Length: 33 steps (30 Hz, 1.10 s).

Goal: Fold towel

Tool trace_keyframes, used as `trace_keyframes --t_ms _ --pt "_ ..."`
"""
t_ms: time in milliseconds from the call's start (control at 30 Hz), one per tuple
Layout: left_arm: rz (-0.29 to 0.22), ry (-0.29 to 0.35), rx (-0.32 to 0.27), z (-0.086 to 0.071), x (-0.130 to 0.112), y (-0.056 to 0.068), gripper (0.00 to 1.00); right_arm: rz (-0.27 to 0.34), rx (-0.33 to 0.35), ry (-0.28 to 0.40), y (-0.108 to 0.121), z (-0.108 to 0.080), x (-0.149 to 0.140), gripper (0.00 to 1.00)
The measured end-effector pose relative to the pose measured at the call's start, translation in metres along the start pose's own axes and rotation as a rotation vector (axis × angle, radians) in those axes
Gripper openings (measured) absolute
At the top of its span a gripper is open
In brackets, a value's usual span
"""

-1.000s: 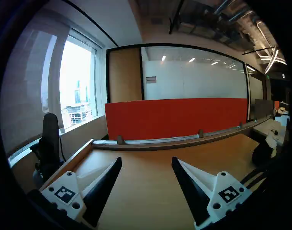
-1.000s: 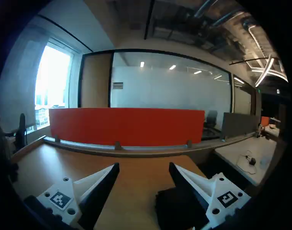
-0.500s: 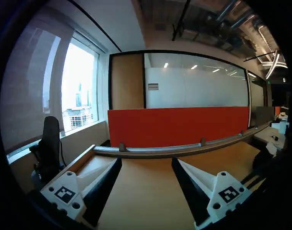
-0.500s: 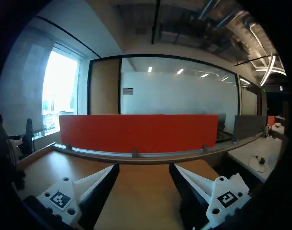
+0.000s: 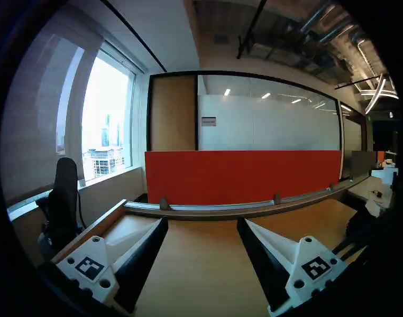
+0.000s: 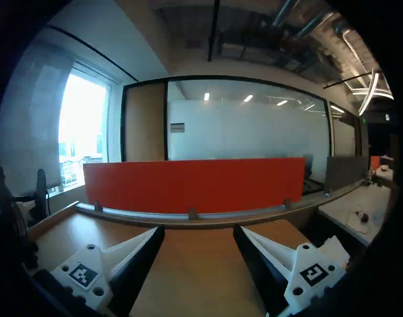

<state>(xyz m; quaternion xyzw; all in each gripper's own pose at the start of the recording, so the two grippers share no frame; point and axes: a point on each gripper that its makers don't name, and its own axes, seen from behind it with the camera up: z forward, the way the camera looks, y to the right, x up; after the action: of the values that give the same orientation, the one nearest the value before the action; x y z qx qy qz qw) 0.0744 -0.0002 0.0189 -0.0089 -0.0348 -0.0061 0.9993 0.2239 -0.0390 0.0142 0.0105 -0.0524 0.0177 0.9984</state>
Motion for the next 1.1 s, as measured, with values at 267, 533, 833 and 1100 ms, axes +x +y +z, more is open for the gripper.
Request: trace_keyframes --t_ms 267,533,833,1100 --pt "0.03 0.022 -0.018 0.001 -0.016 0.009 0.97 0.026 -0.007 -0.003 -0.005 0.007 0.008 1.0" --pt "0.1 0.064 -0.003 -0.005 -0.039 0.008 0.96 0.04 -0.009 0.02 -0.012 0.006 0.012 1.0" --pt "0.092 0.082 0.023 -0.01 -0.086 0.001 0.97 0.033 0.004 0.038 -0.021 0.002 -0.005 1.0" --pt "0.066 0.089 0.023 -0.01 -0.131 0.001 0.96 0.017 0.018 0.04 -0.031 -0.002 -0.032 1.0"
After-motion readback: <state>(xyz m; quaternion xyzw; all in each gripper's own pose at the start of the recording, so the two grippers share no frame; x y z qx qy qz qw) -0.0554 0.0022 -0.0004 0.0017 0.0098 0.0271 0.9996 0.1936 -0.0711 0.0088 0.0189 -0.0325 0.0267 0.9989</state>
